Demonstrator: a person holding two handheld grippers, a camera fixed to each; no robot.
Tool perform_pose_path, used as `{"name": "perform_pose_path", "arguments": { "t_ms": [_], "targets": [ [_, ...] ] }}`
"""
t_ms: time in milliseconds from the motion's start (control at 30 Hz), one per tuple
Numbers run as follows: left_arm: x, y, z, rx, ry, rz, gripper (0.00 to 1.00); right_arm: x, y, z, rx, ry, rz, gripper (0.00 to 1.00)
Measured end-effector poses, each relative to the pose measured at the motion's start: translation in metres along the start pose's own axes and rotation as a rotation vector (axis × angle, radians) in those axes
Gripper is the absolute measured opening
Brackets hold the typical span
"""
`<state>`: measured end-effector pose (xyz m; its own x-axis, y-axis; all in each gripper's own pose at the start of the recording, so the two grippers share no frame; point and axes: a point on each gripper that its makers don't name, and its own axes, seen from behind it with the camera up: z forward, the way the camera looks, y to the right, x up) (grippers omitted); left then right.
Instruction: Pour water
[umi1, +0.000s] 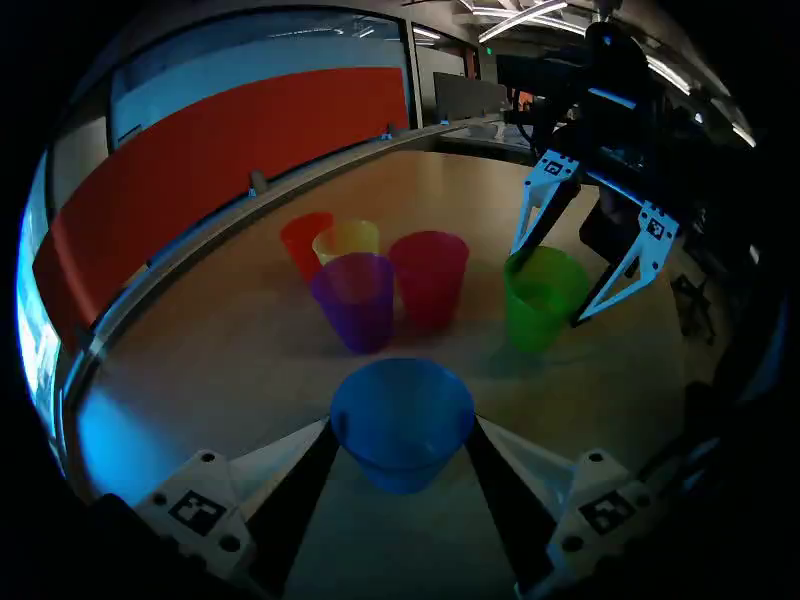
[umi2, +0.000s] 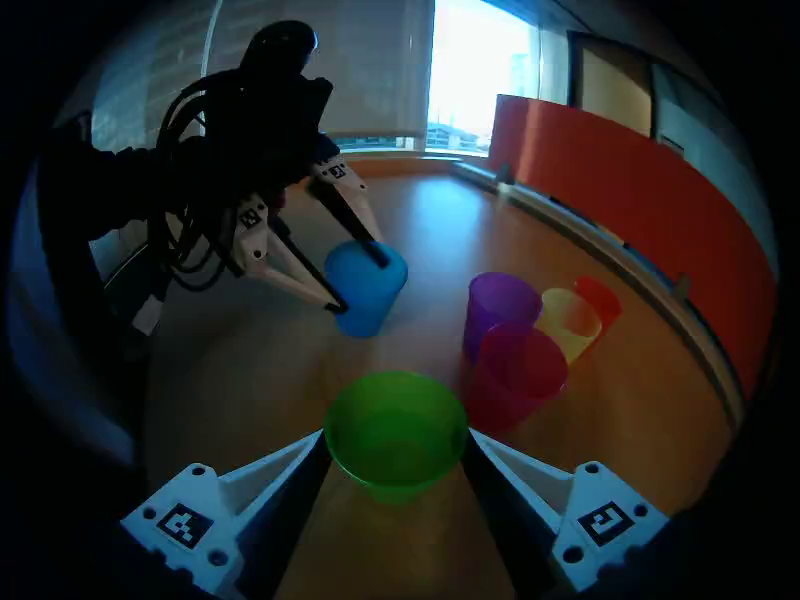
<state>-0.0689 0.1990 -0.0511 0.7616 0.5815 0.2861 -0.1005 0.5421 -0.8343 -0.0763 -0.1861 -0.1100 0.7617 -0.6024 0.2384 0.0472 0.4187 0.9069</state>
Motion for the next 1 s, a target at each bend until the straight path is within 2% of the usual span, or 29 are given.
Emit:
{"name": "perform_pose_path", "arguments": {
  "t_ms": [600, 1000],
  "targets": [
    [-0.002, 0.004, 0.008, -0.020, 0.001, 0.002, 0.86, -0.004, -0.002, 0.008, 0.008, -0.008, 0.012, 0.91],
    [-0.006, 0.004, 0.005, -0.017, 0.001, -0.003, 0.86, -0.008, -0.002, 0.006, 0.005, -0.013, 0.018, 0.91]
  ]
}}
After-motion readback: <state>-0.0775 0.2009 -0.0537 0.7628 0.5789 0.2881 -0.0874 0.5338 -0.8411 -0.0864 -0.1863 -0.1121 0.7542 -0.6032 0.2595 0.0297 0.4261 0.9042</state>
